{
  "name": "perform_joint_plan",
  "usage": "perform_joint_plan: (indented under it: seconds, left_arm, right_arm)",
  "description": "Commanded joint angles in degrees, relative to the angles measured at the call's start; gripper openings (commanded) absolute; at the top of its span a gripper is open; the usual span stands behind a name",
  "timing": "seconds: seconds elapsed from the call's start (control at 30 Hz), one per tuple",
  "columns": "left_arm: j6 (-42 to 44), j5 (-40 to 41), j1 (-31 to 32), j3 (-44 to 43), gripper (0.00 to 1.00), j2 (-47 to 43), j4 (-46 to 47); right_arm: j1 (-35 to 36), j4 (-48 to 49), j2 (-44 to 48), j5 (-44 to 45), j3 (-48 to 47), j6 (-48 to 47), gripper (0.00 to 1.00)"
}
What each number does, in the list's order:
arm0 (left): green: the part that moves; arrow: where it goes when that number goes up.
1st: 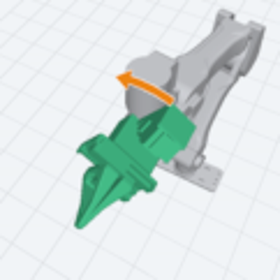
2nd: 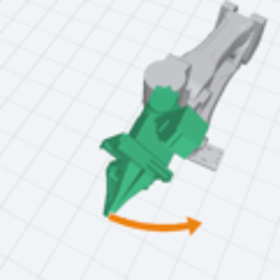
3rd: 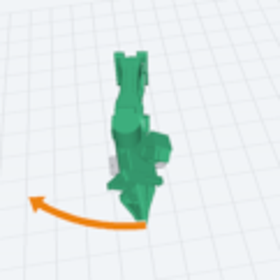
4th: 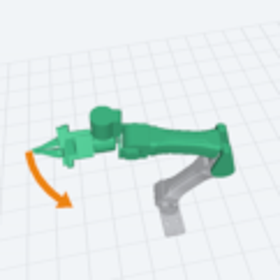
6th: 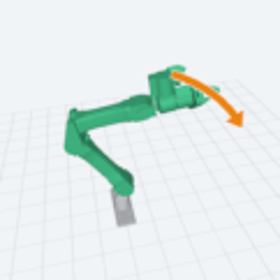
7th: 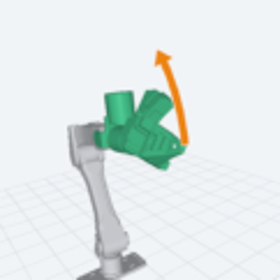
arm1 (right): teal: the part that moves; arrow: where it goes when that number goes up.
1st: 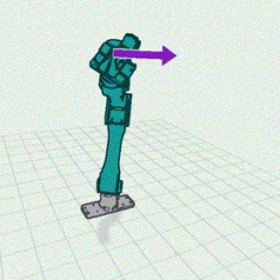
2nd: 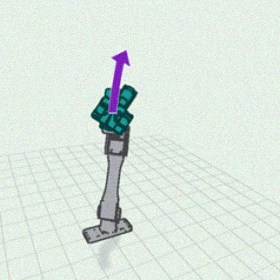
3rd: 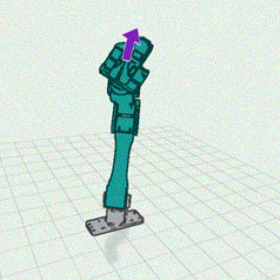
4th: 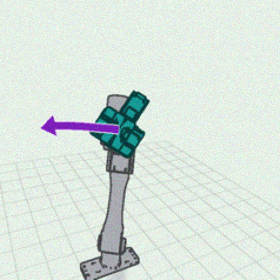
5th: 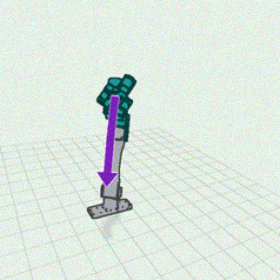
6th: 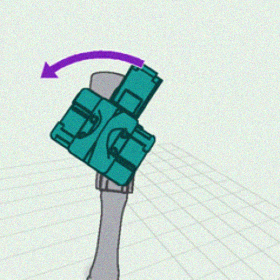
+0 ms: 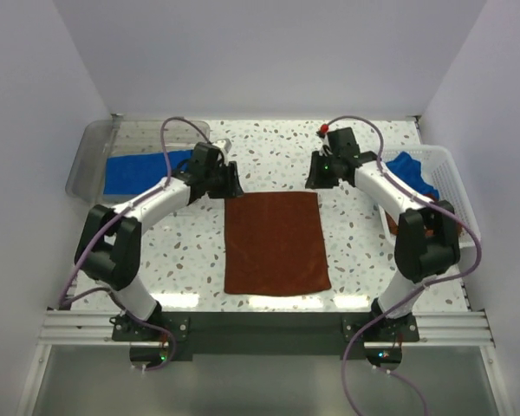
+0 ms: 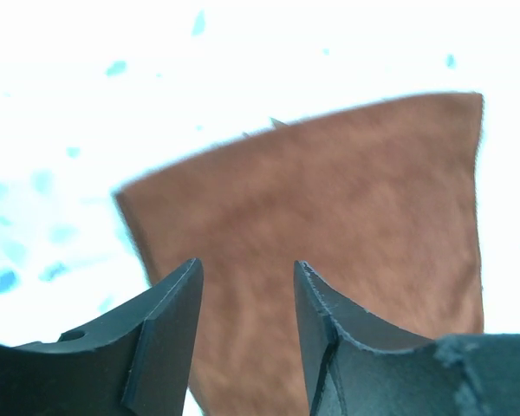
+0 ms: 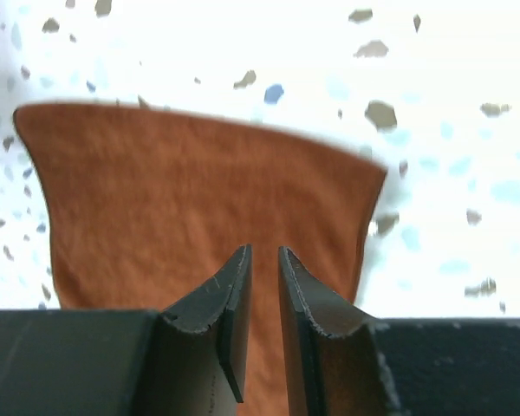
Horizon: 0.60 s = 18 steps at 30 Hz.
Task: Fold and stack the towels
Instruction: Fold the towel
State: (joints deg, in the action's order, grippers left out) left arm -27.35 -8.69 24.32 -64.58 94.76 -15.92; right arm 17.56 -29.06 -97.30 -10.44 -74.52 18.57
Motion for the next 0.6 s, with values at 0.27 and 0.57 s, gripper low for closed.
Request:
perform_joint_plan:
  seconds: [0.27,0.57]
  left_arm:
    - [6.0,-1.6,-3.7,-3.9,0.48,13.7,4.1]
    - [8.2,-0.1,-4.0,-4.2,0.50,11.9,1.8]
  right_arm:
    - [-2.1,7.5,-12.5,0.2,-1.4,-1.3,0.20]
    - [-5.2,5.9,-14.4,1.1,-1.5,-6.1,0.20]
